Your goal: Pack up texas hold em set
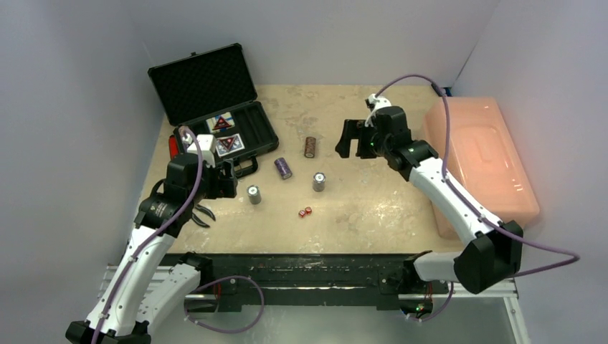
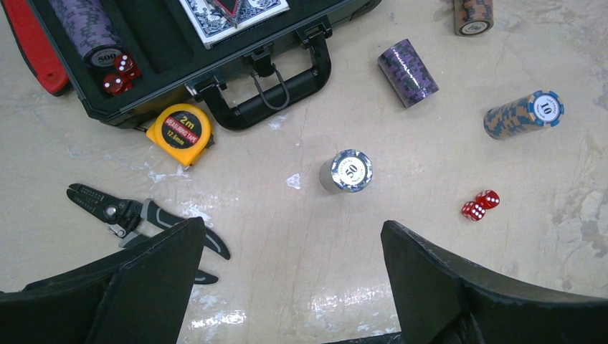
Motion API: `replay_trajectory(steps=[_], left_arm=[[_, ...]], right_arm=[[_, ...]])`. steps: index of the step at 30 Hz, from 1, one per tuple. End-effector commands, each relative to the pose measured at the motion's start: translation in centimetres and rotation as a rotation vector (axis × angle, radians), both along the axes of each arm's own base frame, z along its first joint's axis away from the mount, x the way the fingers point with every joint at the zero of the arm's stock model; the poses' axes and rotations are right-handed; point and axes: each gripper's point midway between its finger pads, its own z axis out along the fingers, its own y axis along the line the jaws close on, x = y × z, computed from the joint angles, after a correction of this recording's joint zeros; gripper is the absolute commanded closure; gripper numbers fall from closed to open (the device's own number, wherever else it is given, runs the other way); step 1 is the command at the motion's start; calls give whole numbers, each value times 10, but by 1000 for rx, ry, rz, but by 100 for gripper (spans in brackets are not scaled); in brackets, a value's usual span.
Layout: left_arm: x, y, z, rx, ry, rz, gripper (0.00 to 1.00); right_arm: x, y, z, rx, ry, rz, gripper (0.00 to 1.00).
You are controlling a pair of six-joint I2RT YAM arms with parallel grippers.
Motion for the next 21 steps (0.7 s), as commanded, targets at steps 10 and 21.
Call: replay_trajectory(steps=[10, 21], left_arm=[[4, -2, 30, -33, -97, -9, 7], [2, -4, 32, -45, -103, -20, 8]], right_arm=[[-7, 57, -32, -113, 71, 70, 1], [-8, 90, -75, -149, 173, 79, 7]])
